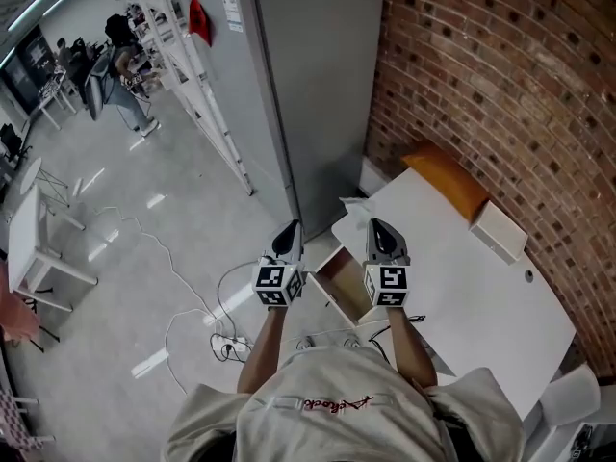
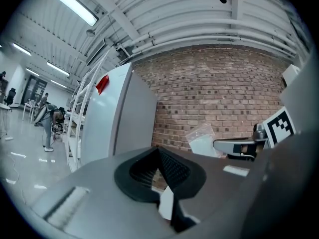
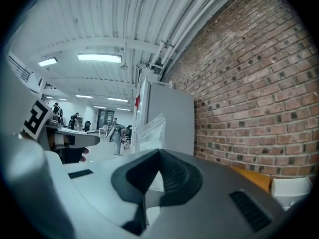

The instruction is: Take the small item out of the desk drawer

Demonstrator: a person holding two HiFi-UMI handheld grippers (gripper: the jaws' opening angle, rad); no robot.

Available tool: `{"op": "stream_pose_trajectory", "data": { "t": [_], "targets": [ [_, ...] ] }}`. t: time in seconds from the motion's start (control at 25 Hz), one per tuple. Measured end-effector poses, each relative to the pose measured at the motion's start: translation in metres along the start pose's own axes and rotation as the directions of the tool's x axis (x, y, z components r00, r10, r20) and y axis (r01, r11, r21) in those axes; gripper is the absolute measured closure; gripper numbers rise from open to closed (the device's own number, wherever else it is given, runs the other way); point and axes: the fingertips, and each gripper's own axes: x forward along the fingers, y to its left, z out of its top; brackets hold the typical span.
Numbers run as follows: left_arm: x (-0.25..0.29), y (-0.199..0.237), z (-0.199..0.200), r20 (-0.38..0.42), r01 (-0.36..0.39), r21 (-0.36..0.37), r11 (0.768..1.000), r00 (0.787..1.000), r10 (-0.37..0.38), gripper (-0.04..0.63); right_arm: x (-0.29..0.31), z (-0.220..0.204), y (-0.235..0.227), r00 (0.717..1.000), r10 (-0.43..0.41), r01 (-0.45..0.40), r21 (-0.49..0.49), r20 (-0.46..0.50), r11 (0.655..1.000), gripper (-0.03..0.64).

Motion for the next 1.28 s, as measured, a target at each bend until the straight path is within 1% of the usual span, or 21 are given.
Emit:
{"op": "stream_pose_trajectory", "data": {
  "t": [0.16, 0.4, 0.64, 0.76, 1.28],
  "targets": [
    [0.000, 0.004, 0.021, 0.039, -0.006, 0.018, 1.000, 0.999, 0.005, 0.588, 0.005, 0.019, 0.001, 0.999, -0.001, 0.001, -0.001, 0.043, 1.000, 0.606],
    [-0.005, 0.008, 0.034, 0.063, -0.018, 0.037, 0.999, 0.998, 0.016, 0.588, 0.010, 0.032, 0.005, 0.997, 0.004, -0.004, -0.001, 0.074, 1.000, 0.606],
    [-0.008, 0.012, 0.036, 0.067, -0.031, 0.042, 0.999, 0.997, 0.028, 0.588, 0.011, 0.030, 0.006, 0.998, 0.006, -0.006, 0.001, 0.070, 1.000, 0.606],
    [-0.004, 0.011, 0.037, 0.063, -0.024, 0.054, 0.998, 0.998, 0.020, 0.588, 0.014, 0.028, 0.004, 0.998, 0.004, -0.004, 0.001, 0.065, 1.000, 0.606],
    [0.006, 0.012, 0.037, 0.063, -0.011, 0.048, 0.999, 0.998, 0.008, 0.588, 0.020, 0.029, 0.001, 0.998, -0.006, 0.007, -0.017, 0.063, 1.000, 0.606]
  ]
}}
